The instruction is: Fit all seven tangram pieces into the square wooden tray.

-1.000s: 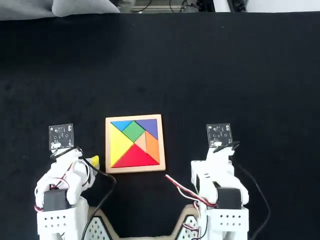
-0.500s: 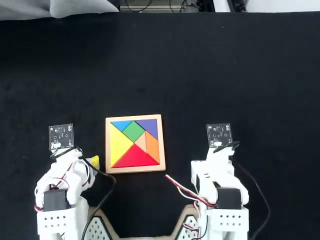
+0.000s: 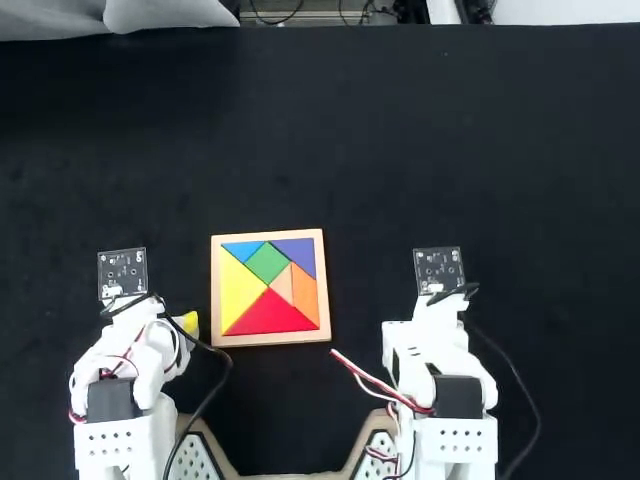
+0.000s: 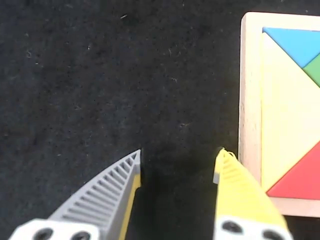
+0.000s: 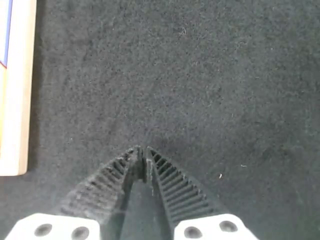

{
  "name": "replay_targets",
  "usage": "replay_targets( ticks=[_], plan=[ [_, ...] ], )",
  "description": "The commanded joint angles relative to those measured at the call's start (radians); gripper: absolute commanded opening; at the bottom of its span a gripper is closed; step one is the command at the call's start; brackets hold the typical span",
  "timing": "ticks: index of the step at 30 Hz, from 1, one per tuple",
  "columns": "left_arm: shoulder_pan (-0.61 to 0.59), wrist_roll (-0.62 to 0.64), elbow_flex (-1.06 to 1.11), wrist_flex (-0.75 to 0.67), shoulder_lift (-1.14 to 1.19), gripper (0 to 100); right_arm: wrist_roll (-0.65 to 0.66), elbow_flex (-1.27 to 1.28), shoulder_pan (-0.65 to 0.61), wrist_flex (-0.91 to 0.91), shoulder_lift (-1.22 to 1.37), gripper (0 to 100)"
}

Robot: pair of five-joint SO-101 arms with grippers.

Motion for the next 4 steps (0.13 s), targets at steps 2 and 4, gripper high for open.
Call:
replay_targets(
  ticks=[2,4],
  plan=[
    [0.005,0.003,0.019,0.005,-0.008,24,0.009,-0.002,-0.012,0.008,-0.085,1.2],
    [0.005,0.003,0.019,0.005,-0.008,24,0.009,-0.002,-0.012,0.008,-0.085,1.2]
  ],
)
